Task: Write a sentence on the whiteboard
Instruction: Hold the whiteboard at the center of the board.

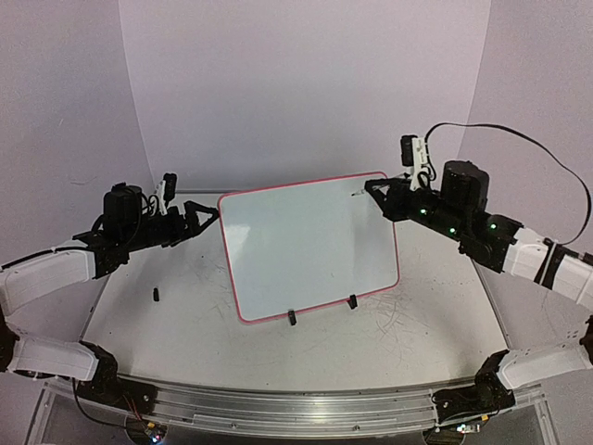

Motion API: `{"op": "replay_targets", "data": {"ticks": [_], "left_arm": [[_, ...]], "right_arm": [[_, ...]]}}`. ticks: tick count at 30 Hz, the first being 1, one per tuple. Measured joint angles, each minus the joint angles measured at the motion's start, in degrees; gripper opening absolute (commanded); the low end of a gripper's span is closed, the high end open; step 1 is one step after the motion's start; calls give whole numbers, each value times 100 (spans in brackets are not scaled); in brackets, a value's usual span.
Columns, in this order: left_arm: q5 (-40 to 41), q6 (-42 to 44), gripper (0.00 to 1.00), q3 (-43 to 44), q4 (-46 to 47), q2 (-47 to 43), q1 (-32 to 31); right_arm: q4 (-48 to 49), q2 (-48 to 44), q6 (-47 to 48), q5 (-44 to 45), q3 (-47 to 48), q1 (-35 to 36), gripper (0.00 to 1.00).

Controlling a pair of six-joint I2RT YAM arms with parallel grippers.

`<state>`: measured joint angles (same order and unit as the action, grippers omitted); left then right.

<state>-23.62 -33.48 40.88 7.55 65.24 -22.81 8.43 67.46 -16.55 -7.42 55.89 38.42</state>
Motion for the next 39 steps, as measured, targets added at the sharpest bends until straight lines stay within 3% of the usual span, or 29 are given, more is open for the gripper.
{"op": "replay_targets", "data": {"ticks": [8,16,23,39], "left_arm": [[-178,201,98,-3,103,52,0],[-432,204,95,-2,309,182,5],[-490,204,93,-11,313,187,117],[-1423,469,49,-46,656,770,155]], "right_arm": [[111,741,119,-219,531,789,0],[93,1694,547,27,1639,1515,0],[-6,2090,748,189,1823,1810,0],[-140,2963,886,267,2319,2197,0]]}}
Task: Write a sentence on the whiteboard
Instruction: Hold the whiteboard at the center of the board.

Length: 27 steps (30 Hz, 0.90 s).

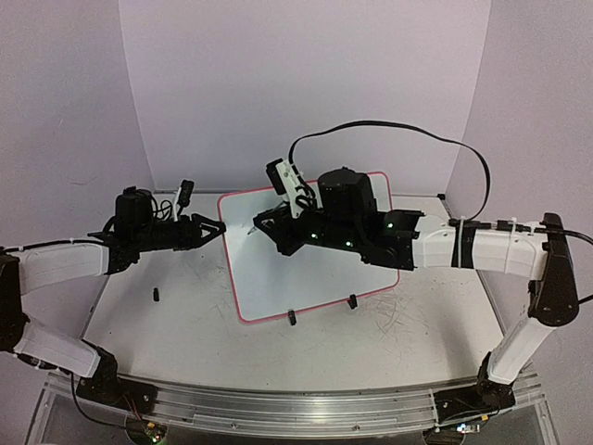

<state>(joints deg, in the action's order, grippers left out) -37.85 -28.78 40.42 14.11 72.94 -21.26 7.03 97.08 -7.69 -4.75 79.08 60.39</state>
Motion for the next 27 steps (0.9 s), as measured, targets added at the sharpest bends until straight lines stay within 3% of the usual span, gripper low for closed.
{"op": "replay_targets", "data": {"ticks": [3,19,27], "left_arm": [[-169,108,41,2,23,288,5],[-736,553,24,20,133,637,31],[-888,754,10,144,162,817,33]], "right_arm": [[-21,83,2,-44,23,21,0],[-63,852,196,721,238,452,0],[-27,1046,123,1239,612,427,0]]}}
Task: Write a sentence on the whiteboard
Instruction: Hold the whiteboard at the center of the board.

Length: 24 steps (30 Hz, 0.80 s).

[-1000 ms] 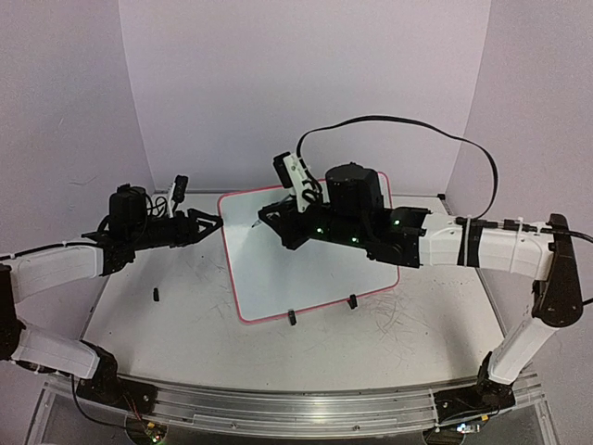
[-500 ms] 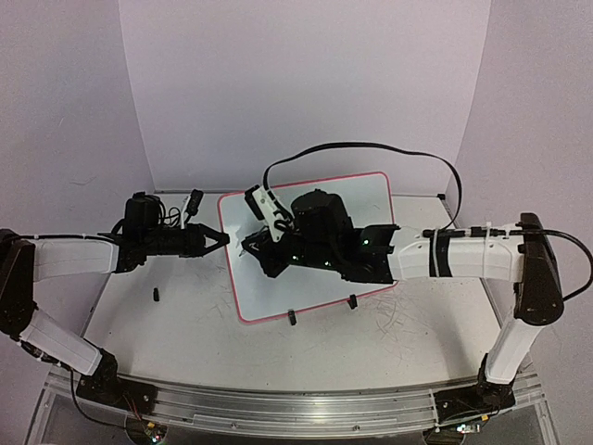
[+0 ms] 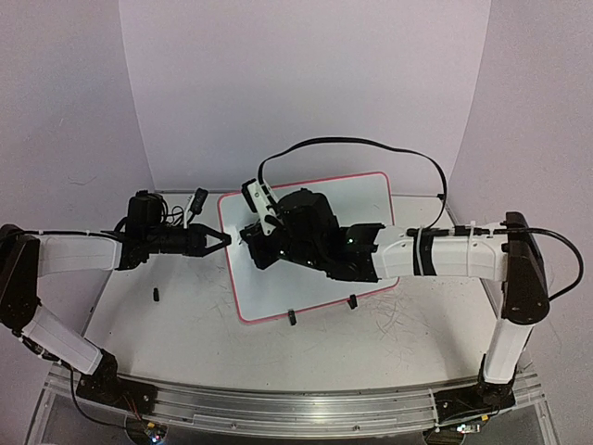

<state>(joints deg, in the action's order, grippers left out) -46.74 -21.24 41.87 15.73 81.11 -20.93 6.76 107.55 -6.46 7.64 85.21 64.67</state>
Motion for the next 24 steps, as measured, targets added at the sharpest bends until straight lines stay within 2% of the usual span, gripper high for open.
{"op": "replay_targets", "data": {"ticks": [9,24], "left_arm": [[-183,232,0,9,120,1,0],[-210,331,0,7,120,1,9]], "right_arm": [[28,368,-64,168,325,-2,0],[323,458,-92,329,365,-2,0]]}}
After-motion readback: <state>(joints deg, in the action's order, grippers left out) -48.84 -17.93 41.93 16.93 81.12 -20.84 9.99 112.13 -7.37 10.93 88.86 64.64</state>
